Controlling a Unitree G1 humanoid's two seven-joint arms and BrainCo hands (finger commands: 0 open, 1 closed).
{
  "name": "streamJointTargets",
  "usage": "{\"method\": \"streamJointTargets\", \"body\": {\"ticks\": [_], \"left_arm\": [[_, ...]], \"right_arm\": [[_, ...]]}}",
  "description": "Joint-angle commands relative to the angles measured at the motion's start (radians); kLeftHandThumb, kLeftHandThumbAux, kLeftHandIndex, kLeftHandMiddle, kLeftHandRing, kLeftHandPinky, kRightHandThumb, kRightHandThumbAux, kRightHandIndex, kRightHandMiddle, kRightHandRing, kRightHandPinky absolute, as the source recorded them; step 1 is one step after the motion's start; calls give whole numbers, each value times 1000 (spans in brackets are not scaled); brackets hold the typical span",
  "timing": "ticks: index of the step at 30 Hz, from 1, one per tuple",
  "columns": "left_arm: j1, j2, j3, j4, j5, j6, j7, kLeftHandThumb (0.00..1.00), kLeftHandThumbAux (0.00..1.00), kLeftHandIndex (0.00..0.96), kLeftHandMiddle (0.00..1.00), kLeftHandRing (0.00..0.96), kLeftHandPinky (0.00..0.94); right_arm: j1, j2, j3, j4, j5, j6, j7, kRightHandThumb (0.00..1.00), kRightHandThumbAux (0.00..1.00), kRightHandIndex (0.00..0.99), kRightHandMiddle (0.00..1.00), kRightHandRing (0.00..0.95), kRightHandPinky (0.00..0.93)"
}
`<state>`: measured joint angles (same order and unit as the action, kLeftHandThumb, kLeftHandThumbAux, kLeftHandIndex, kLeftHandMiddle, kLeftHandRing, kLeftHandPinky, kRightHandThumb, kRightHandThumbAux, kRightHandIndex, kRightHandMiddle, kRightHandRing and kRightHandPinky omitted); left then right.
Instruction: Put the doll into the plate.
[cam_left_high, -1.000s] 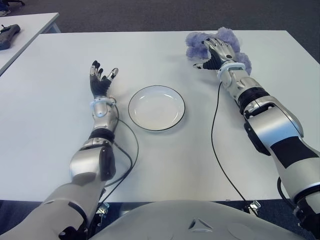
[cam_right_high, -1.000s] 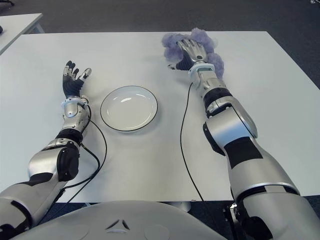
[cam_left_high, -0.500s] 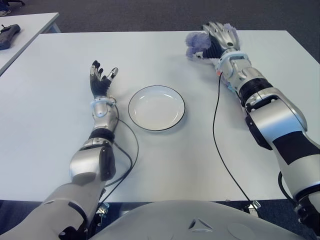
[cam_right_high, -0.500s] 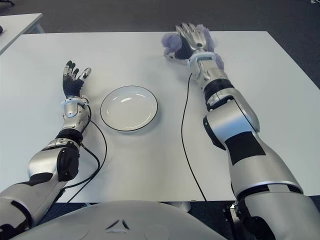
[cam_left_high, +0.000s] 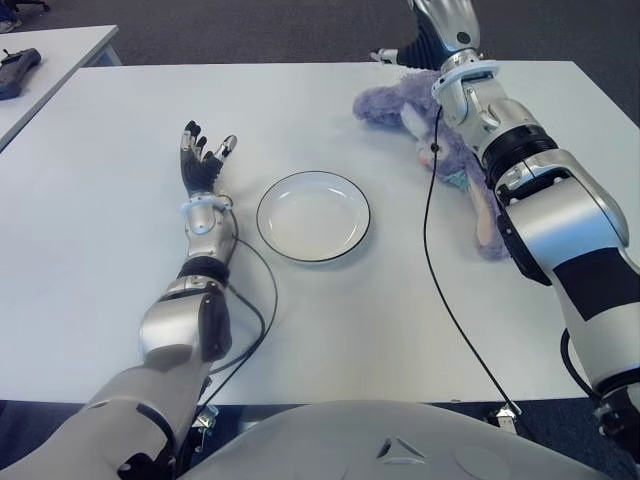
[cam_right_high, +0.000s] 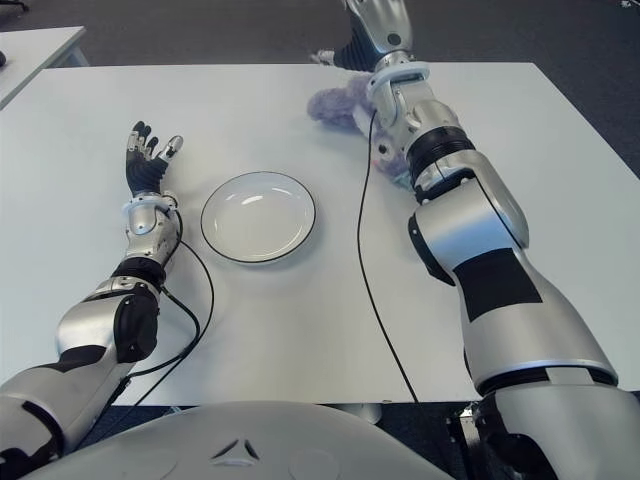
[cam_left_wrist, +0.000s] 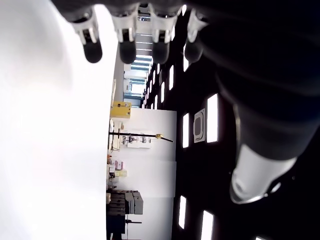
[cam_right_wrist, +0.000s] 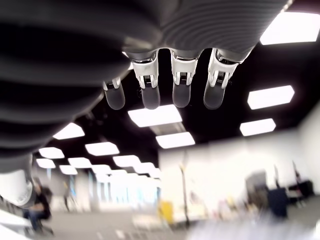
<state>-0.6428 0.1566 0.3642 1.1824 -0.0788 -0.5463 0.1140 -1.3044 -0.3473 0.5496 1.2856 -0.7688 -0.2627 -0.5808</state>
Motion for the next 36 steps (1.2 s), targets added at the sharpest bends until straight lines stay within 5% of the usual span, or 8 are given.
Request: {"method": "streamJointTargets", "body": {"ticks": [1, 8, 14, 22, 36], "left_arm": [[256, -92, 4, 149, -2, 77, 31, 0, 724, 26, 38, 7, 0], [255, -93, 2, 149, 0, 75, 31, 0, 717, 23, 34, 5, 0], [255, -93, -5, 147, 8, 70, 38, 0, 717, 24, 27, 7, 13], [255, -91, -12, 145, 12, 65, 41, 0, 720, 31, 30, 9, 5], [254, -84, -19, 147, 19, 73, 48, 0, 707, 34, 27, 6, 4]], "right_arm": [[20, -17, 17, -63, -29, -31, -73, 189, 434, 39, 17, 40, 159], [42, -10, 3, -125, -18, 38, -47, 213, 429, 49, 28, 75, 198], [91, -25, -7, -206, -24, 111, -49, 210, 422, 75, 51, 127, 323], [136, -25, -28, -284, -18, 190, -38, 228, 430, 98, 75, 154, 316], [59, 33, -40, -5, 33, 187, 94, 253, 440, 82, 52, 87, 151]]}}
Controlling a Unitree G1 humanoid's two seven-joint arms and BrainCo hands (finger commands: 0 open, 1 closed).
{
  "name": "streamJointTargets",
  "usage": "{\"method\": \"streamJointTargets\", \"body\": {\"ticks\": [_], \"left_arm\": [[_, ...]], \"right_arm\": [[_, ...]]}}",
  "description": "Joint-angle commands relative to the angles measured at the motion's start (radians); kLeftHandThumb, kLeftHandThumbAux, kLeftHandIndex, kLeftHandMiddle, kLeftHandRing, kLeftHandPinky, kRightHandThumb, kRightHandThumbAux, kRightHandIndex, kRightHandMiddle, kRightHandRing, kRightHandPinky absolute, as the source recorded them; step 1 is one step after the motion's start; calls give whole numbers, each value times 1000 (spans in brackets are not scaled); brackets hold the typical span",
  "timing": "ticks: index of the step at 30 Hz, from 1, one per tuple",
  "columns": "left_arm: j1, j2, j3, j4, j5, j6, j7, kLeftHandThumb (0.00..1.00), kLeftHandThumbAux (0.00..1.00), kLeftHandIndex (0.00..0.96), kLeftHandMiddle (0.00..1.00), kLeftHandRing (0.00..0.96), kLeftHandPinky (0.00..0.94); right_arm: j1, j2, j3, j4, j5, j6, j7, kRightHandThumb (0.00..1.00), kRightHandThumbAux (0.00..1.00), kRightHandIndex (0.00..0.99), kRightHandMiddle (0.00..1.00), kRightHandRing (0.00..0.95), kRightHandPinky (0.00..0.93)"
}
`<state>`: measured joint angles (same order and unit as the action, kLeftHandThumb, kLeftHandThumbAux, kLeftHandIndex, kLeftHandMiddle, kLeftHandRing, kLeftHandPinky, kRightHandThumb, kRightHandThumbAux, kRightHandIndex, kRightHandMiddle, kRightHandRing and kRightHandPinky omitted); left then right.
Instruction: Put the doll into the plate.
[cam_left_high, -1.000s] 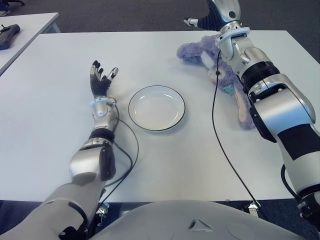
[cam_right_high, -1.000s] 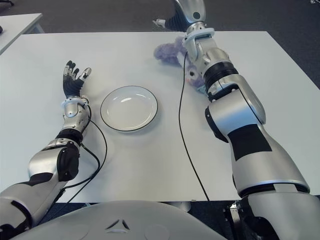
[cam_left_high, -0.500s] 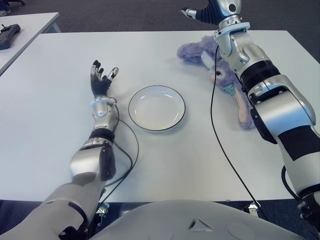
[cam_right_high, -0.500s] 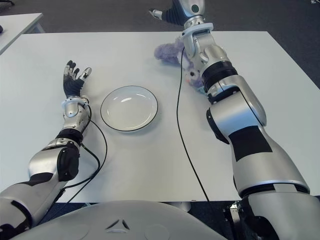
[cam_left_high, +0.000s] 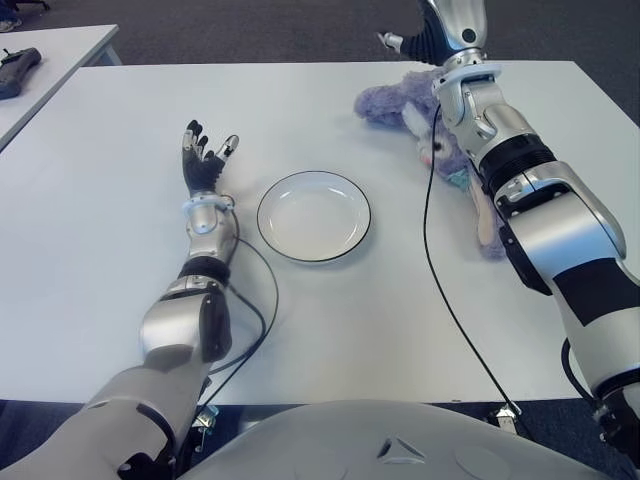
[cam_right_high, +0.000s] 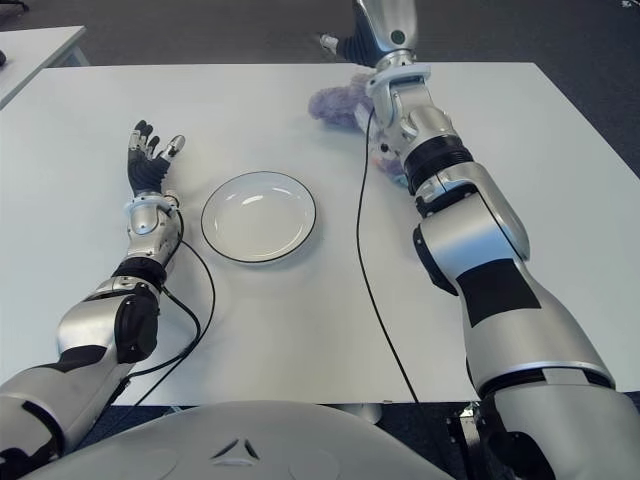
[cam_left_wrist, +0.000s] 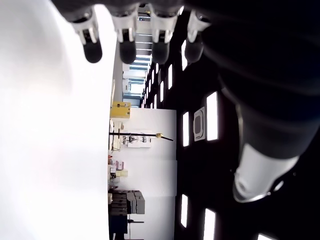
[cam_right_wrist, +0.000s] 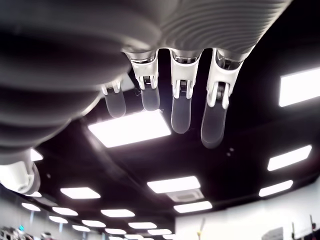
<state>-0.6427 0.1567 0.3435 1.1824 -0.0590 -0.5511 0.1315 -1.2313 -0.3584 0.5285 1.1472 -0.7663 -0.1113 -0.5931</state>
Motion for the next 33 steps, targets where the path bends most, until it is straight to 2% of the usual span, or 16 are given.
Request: {"method": "streamJointTargets", "body": {"ticks": [1, 10, 14, 33], "left_arm": [[255, -84, 3, 147, -2, 76, 29, 0, 705, 35, 29, 7, 3], [258, -84, 20, 148, -21, 79, 13, 0, 697, 39, 35, 11, 4], [259, -82, 22, 148, -22, 83, 13, 0, 682, 37, 31, 4, 0], [260, -76, 24, 148, -22, 86, 12, 0, 657, 35, 37, 9, 0]], "right_arm": [[-13, 43, -22, 144, 35, 36, 123, 248, 437, 79, 46, 78, 138], [6, 42, -44, 193, 62, 55, 194, 241, 442, 56, 21, 51, 136], [12, 43, -59, 203, 71, 62, 209, 239, 438, 44, 2, 29, 95], [40, 23, -114, 228, 97, 88, 227, 205, 424, 31, 0, 8, 75]]}}
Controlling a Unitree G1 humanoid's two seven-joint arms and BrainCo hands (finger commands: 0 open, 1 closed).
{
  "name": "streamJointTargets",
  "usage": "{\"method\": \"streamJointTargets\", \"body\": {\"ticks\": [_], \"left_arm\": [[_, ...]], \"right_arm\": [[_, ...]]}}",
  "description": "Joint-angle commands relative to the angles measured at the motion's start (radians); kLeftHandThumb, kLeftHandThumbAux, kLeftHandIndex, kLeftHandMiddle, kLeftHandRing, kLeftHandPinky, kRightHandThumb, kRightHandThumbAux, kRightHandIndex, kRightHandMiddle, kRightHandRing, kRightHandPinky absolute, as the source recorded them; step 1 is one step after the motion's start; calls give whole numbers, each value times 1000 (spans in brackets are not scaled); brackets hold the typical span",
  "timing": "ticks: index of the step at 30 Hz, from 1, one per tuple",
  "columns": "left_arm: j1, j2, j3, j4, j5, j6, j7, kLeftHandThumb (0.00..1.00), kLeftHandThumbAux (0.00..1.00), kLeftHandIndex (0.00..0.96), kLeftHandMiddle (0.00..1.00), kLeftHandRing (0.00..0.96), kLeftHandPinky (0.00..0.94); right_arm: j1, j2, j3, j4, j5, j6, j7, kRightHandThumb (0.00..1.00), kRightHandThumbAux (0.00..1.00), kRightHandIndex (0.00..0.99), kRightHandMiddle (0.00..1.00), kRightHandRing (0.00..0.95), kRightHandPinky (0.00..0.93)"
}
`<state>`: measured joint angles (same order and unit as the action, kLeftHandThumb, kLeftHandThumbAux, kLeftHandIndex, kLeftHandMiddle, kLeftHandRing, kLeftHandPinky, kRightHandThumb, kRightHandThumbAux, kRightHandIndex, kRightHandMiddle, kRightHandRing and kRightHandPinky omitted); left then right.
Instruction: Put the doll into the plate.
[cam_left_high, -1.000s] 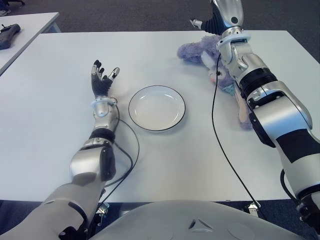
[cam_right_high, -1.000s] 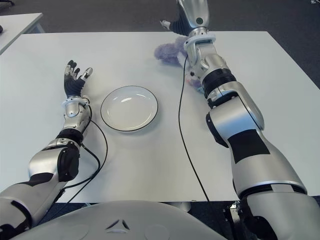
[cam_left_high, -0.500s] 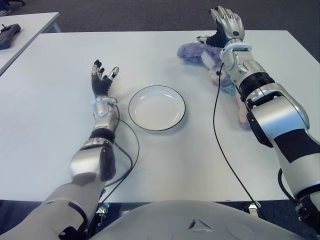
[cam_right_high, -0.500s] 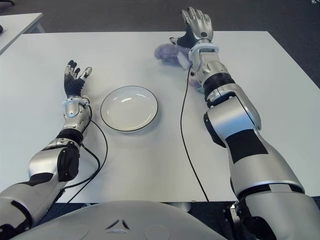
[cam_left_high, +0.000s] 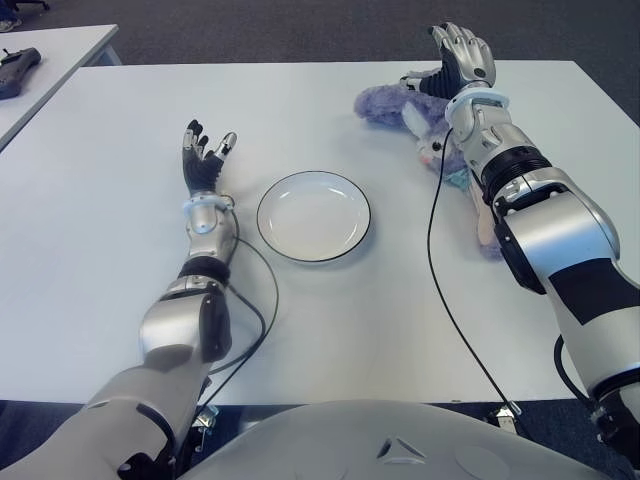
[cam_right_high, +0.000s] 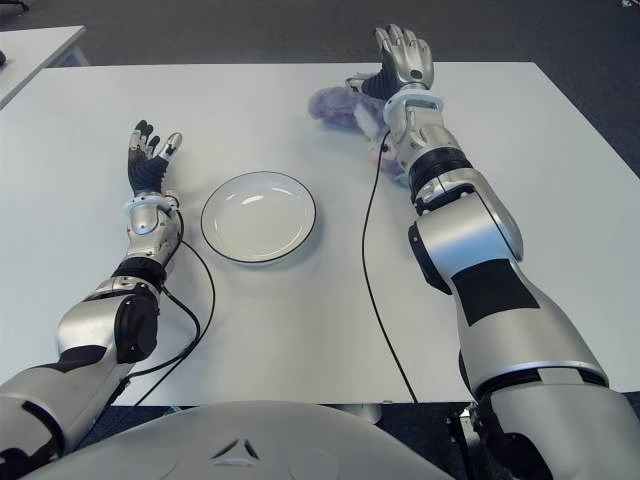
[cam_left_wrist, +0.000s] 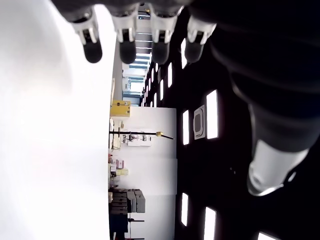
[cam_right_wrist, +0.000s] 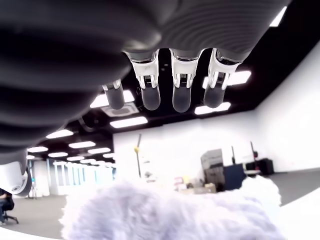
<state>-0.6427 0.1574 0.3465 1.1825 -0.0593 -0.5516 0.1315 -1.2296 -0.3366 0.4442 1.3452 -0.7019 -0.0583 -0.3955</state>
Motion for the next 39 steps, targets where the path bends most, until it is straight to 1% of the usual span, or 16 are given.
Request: {"method": "streamJointTargets", "body": {"ticks": [1, 9, 20, 22, 26, 31, 39], "left_arm": [[260, -76, 22, 148, -22, 87, 12, 0, 657, 36, 37, 9, 0], [262, -79, 20, 146, -21, 73, 12, 0, 648, 44, 38, 12, 2], [259, -80, 22, 146, -23, 80, 14, 0, 637, 32, 39, 12, 0], [260, -80, 25, 146, -26, 80, 10, 0, 634, 29, 39, 11, 0], [262, -75, 35, 149, -35, 88, -4, 0, 631, 26, 41, 11, 0], [264, -73, 37, 148, -35, 84, -9, 0, 623, 26, 42, 10, 0], [271, -74, 37, 144, -31, 64, -13, 0, 589, 26, 49, 14, 0]], "right_arm": [[38, 2, -30, 30, 32, 35, 29, 205, 424, 31, 0, 8, 75], [56, -8, -42, 34, 31, 39, 38, 198, 428, 28, 0, 0, 55], [77, -18, -70, 36, 41, 48, 51, 223, 462, 22, 0, 0, 65], [88, -21, -76, 36, 44, 46, 47, 226, 465, 24, 0, 2, 68], [137, -27, -97, 39, 52, 36, 32, 228, 472, 27, 0, 3, 58], [156, -22, -112, 40, 53, 38, 27, 229, 477, 29, 0, 3, 59], [189, 1, -134, 41, 67, 43, 22, 229, 492, 33, 0, 0, 45]]}}
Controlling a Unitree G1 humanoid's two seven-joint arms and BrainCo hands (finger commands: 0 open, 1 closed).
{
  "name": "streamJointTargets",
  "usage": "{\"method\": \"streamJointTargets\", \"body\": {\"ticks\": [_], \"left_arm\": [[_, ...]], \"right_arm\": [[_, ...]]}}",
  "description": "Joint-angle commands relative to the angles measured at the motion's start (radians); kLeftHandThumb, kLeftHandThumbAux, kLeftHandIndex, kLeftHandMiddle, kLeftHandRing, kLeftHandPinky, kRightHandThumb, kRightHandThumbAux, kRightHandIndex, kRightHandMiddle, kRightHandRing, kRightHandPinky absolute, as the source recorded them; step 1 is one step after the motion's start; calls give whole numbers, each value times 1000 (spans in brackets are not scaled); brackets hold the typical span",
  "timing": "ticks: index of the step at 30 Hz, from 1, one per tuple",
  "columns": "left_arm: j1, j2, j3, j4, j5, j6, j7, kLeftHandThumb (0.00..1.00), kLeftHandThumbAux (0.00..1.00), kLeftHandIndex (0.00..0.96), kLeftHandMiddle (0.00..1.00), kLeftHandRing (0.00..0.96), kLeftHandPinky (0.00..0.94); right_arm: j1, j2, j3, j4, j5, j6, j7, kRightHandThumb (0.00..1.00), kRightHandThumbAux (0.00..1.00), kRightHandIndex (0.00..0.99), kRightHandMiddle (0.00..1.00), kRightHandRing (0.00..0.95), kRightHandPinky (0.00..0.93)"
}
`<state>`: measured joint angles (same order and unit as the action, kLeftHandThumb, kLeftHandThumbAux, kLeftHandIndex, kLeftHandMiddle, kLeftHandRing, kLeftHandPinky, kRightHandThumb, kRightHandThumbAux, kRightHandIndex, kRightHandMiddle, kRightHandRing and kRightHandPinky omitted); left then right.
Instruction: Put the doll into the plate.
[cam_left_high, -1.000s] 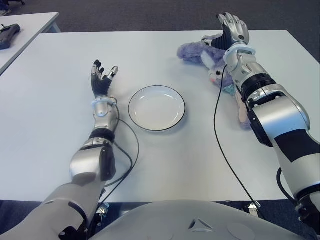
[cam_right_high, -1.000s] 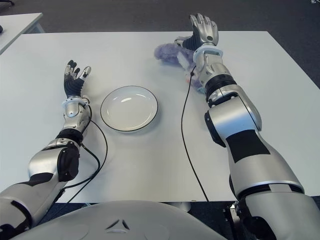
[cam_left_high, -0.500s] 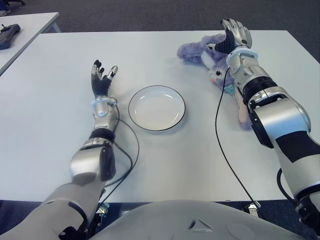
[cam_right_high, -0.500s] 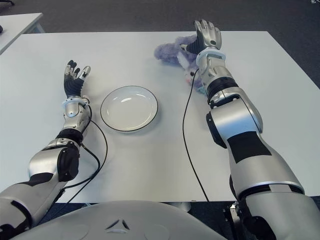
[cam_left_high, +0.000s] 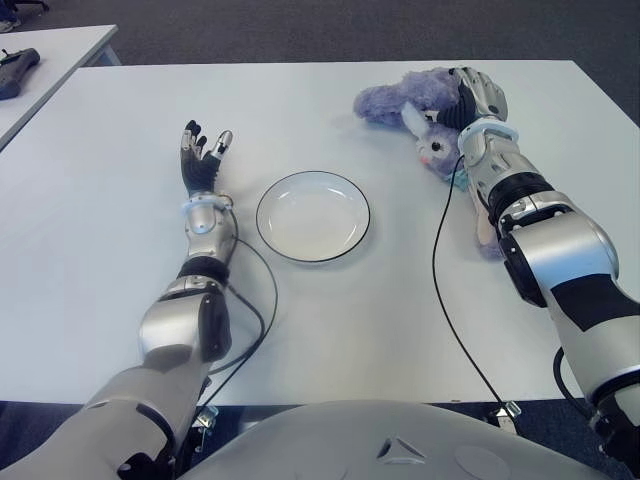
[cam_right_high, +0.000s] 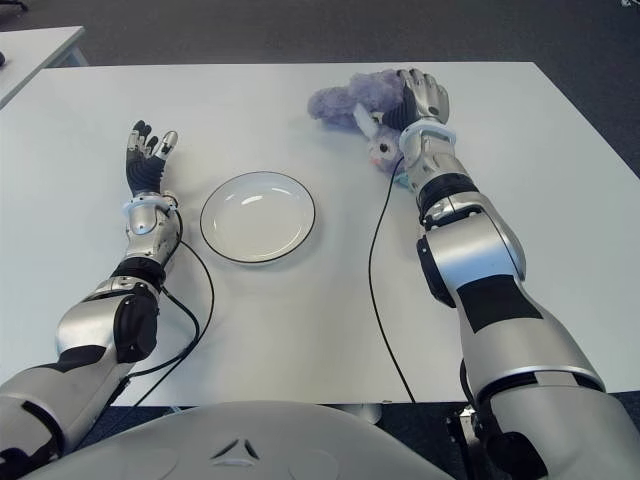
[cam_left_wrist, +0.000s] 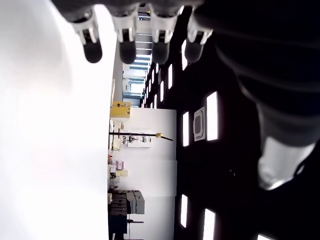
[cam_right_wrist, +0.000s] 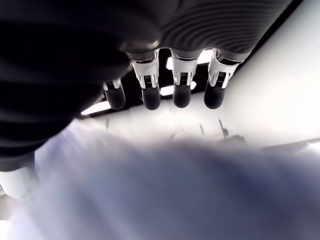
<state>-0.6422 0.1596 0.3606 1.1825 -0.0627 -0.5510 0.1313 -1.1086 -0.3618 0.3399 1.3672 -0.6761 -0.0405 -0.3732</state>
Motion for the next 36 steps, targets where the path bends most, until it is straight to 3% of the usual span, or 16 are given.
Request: {"method": "streamJointTargets", "body": {"ticks": [1, 19, 21, 22, 27, 28, 30, 31, 33, 34, 36], "left_arm": [[271, -76, 22, 144, -26, 63, -12, 0, 587, 26, 49, 14, 0], [276, -75, 24, 140, -22, 59, -11, 0, 531, 13, 56, 15, 0], [276, -75, 24, 140, -21, 58, -11, 0, 532, 13, 59, 15, 0], [277, -74, 24, 139, -21, 57, -11, 0, 533, 13, 62, 16, 0], [278, -74, 26, 139, -24, 54, -14, 0, 537, 14, 66, 20, 0], [278, -73, 28, 139, -25, 55, -17, 0, 537, 14, 66, 21, 0], [278, -73, 29, 138, -27, 55, -19, 0, 538, 14, 66, 21, 0], [279, -73, 30, 139, -28, 54, -22, 0, 539, 14, 66, 21, 0], [279, -73, 32, 139, -30, 54, -26, 0, 542, 13, 65, 21, 0], [279, -73, 33, 139, -31, 54, -28, 0, 542, 12, 65, 21, 0], [280, -74, 34, 139, -31, 53, -29, 0, 542, 12, 65, 22, 0]], "right_arm": [[70, 28, -32, 20, 42, 25, 0, 230, 492, 34, 0, 0, 45], [112, 58, -106, 21, 105, 22, 7, 249, 511, 59, 22, 19, 58], [117, 61, -118, 21, 115, 19, 6, 255, 521, 75, 47, 53, 117], [120, 62, -123, 21, 119, 18, 5, 288, 531, 143, 132, 153, 211], [133, 69, -149, 21, 146, 12, -4, 364, 546, 308, 307, 312, 358], [135, 72, -160, 20, 156, 12, -7, 408, 552, 422, 402, 397, 433], [136, 74, -172, 20, 167, 11, -10, 429, 557, 491, 527, 498, 522], [138, 81, -187, 18, 183, 9, -13, 432, 558, 498, 540, 509, 532], [139, 91, -216, 16, 214, 7, -13, 662, 688, 441, 600, 592, 603], [138, 94, -236, 15, 233, 6, -10, 691, 703, 437, 651, 655, 669], [137, 97, -264, 14, 259, 3, -6, 701, 707, 437, 686, 694, 714]]}}
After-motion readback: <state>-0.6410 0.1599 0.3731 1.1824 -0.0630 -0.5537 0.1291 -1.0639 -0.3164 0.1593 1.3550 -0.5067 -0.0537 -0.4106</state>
